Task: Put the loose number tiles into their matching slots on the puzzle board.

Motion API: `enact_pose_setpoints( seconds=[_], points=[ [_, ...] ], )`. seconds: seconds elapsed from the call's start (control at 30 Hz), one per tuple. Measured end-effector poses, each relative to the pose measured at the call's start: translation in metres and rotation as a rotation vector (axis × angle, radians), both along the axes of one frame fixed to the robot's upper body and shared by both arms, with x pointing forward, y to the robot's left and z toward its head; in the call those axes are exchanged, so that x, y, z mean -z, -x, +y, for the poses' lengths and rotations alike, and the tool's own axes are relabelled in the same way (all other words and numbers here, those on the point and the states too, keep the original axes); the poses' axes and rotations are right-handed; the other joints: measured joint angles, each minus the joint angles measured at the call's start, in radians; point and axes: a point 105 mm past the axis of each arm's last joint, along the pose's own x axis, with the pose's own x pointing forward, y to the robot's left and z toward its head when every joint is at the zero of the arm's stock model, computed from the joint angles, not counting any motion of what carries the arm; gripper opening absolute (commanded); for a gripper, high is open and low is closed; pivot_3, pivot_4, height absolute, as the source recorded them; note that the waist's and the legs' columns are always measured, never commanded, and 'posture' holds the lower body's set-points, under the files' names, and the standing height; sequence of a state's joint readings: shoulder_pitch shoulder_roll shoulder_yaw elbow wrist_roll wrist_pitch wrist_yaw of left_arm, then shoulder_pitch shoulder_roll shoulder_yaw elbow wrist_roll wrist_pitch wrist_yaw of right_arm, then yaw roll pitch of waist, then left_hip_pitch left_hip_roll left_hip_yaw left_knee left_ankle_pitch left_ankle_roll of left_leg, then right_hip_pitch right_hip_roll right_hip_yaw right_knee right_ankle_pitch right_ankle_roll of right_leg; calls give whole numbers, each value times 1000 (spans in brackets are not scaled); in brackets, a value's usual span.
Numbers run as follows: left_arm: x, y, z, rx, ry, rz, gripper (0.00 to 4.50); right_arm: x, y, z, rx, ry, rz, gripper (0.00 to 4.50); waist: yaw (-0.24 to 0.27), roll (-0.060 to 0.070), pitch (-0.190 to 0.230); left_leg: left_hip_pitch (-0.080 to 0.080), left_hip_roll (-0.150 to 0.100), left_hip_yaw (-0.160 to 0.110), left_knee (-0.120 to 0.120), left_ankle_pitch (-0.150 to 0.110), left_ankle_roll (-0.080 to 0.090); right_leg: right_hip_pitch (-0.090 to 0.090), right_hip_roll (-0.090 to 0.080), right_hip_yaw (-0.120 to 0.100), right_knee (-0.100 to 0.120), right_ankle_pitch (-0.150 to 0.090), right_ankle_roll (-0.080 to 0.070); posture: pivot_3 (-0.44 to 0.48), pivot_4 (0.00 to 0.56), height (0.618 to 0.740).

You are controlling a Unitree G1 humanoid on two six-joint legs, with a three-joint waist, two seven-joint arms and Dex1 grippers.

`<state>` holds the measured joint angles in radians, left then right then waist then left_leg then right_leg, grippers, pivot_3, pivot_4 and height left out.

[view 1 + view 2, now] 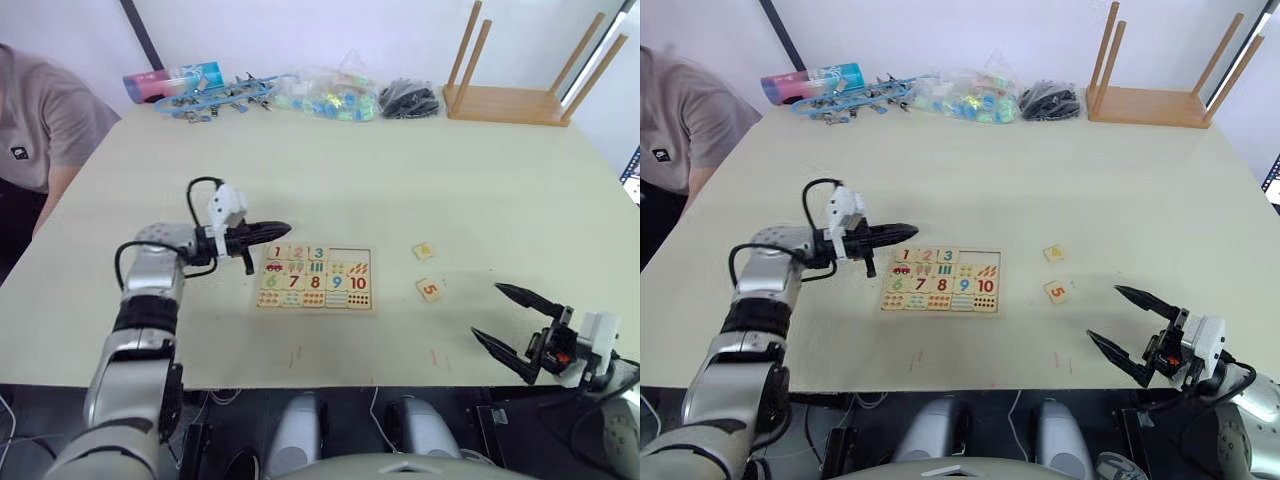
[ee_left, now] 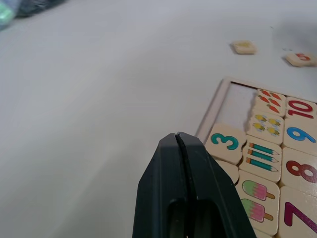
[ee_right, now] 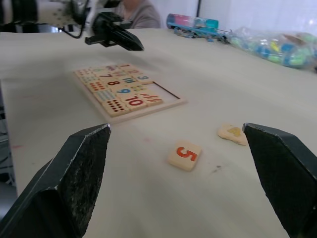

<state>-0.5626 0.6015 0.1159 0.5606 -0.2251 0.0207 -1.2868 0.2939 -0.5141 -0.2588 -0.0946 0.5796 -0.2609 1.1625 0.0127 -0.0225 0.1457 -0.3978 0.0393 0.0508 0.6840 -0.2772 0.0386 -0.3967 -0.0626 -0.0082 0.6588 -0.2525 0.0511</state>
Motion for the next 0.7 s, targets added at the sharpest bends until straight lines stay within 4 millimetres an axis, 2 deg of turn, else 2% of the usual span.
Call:
enact_pose_setpoints(
  seconds=[0.03,0.07,0.1,0.2,0.23,0.3,0.6,0.7],
  points=[
    [1,3,3,-11,4,4,704,0,0,-1,8,0,5,4500,-2,0,0,0,1,0,0,0,0,0,0,0,0,0,0,0,150,737],
    [8,13,15,-63,16,26,1643,4,0,-10,43,3,44,4500,-2,0,0,1,1,0,0,0,0,0,0,0,0,0,0,0,150,737],
    [9,14,16,-67,16,28,1643,4,1,-10,47,2,47,4500,-2,0,0,1,1,0,0,0,0,0,0,0,0,0,0,0,150,737],
    [13,32,36,-137,2,26,2954,6,0,-18,75,-4,96,4500,-1,1,0,1,2,0,-1,0,0,0,-1,0,0,0,0,0,150,737],
    [13,38,42,-156,2,24,3565,7,1,-21,84,-3,111,4500,0,1,0,1,2,0,-1,0,0,0,-1,0,0,0,0,0,150,737],
    [16,50,53,-190,1,33,4456,9,3,-25,96,0,130,4500,2,1,0,1,2,0,-1,0,0,0,-3,0,0,0,-1,0,150,737],
    [29,98,75,-242,28,87,4456,10,9,-39,133,13,164,4500,0,1,0,1,2,0,-2,0,0,0,-5,-2,-1,-1,-3,0,150,737],
    [31,108,82,-259,22,95,4456,12,11,-41,135,15,176,4500,2,1,0,1,2,0,-2,0,0,0,-6,-2,-1,-2,-4,0,150,737]
  ],
)
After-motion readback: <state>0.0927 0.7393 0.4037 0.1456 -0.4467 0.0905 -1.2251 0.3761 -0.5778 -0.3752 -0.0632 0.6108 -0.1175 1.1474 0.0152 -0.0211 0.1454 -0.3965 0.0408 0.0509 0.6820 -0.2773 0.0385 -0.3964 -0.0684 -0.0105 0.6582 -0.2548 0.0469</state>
